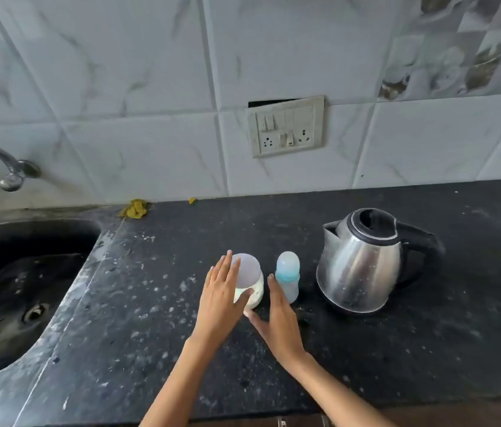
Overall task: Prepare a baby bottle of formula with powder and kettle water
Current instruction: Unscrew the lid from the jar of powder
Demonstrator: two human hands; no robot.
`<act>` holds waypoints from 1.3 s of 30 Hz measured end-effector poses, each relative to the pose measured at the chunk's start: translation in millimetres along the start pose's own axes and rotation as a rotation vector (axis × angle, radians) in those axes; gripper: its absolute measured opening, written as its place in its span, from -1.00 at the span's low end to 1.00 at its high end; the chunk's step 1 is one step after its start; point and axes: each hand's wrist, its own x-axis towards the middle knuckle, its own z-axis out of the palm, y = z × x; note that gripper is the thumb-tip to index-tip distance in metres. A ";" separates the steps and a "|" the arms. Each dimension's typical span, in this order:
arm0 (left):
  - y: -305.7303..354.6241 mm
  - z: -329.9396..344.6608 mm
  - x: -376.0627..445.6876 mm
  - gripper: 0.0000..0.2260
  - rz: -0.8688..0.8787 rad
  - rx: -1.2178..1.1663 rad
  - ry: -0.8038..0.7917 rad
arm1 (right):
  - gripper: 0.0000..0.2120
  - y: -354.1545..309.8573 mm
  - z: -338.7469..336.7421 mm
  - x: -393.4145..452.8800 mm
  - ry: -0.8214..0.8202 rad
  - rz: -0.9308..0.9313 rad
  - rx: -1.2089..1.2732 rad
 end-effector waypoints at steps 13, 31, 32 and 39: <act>-34.9 -22.7 50.4 -0.24 0.149 -0.056 -0.253 | -0.11 -8.9 29.2 13.7 0.065 0.204 0.348; -38.4 -2.1 25.8 -0.33 0.165 -0.002 -0.001 | -0.23 0.6 28.0 19.9 0.000 0.159 0.405; -38.3 -1.3 24.5 -0.34 0.154 -0.005 0.010 | -0.23 0.1 28.4 19.7 0.002 0.154 0.404; -42.0 -20.6 50.8 -0.22 0.486 0.428 -0.101 | -0.21 3.8 20.5 24.4 -0.042 0.114 0.355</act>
